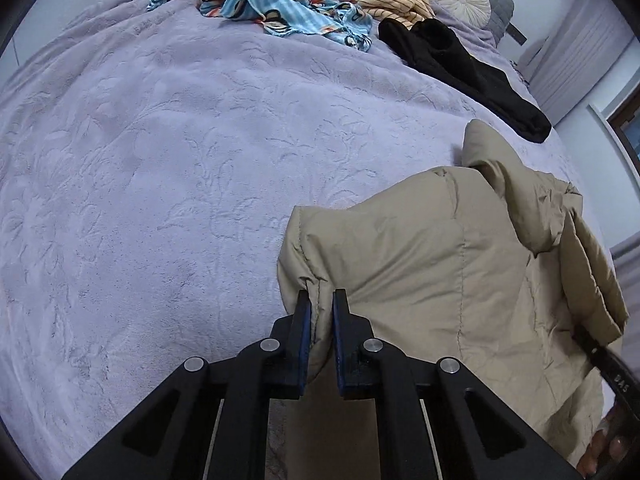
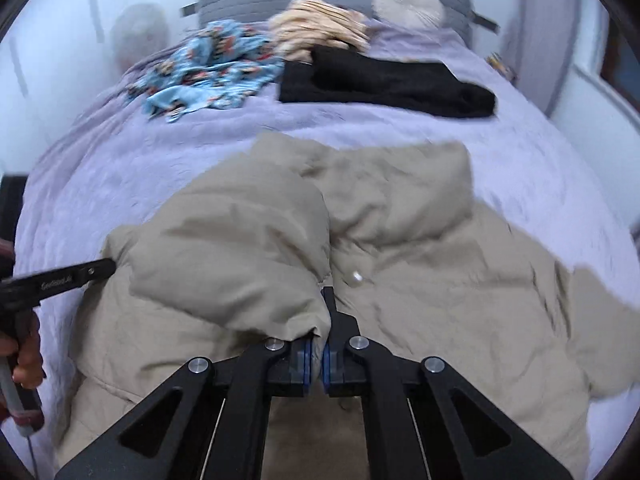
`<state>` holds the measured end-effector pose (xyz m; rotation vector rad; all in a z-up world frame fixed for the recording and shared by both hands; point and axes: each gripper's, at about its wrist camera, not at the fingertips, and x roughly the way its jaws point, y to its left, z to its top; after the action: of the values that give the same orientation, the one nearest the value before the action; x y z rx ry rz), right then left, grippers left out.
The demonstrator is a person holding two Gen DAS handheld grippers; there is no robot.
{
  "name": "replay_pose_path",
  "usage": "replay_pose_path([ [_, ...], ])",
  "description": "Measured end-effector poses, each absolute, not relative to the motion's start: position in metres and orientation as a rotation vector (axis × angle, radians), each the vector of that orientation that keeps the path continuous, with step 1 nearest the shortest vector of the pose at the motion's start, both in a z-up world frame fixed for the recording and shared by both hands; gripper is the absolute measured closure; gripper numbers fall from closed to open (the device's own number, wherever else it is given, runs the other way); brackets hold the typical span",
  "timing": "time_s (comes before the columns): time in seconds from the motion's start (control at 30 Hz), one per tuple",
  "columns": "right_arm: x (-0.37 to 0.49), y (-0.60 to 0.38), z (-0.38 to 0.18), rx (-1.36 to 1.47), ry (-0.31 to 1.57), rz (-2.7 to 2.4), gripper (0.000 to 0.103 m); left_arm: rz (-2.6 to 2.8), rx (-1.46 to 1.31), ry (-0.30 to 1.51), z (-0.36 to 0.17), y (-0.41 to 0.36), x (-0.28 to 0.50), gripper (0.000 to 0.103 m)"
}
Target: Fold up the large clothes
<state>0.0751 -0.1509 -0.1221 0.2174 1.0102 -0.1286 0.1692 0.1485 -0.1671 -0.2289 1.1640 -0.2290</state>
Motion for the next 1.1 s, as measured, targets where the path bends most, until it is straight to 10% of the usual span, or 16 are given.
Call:
replay_pose_path([
  [0.13, 0.054, -0.215, -0.173, 0.599, 1.102, -0.124, 0.094, -0.210, -0.207, 1.171, -0.168, 0.142, 0.170, 0.091],
  [0.3, 0.025, -0.247, -0.161, 0.792, 1.072, -0.181, 0.060, -0.127, -0.146, 1.117, -0.136, 0.148, 0.159, 0.091],
  [0.57, 0.021, -0.244, -0.103, 0.555, 0.963, -0.166, 0.066, -0.153, -0.038, 1.079, -0.109, 0.127, 0.127, 0.091],
  [0.9, 0.052, -0.234, -0.165, 0.458, 1.129, -0.063, 0.082, -0.058, 0.051, 1.165, -0.165, 0.100, 0.116, 0.091],
  [1.1, 0.007, -0.285, -0.143, 0.634, 1.099, -0.109, 0.056, -0.041, 0.079, 1.145, -0.134, 0.092, 0.109, 0.091],
])
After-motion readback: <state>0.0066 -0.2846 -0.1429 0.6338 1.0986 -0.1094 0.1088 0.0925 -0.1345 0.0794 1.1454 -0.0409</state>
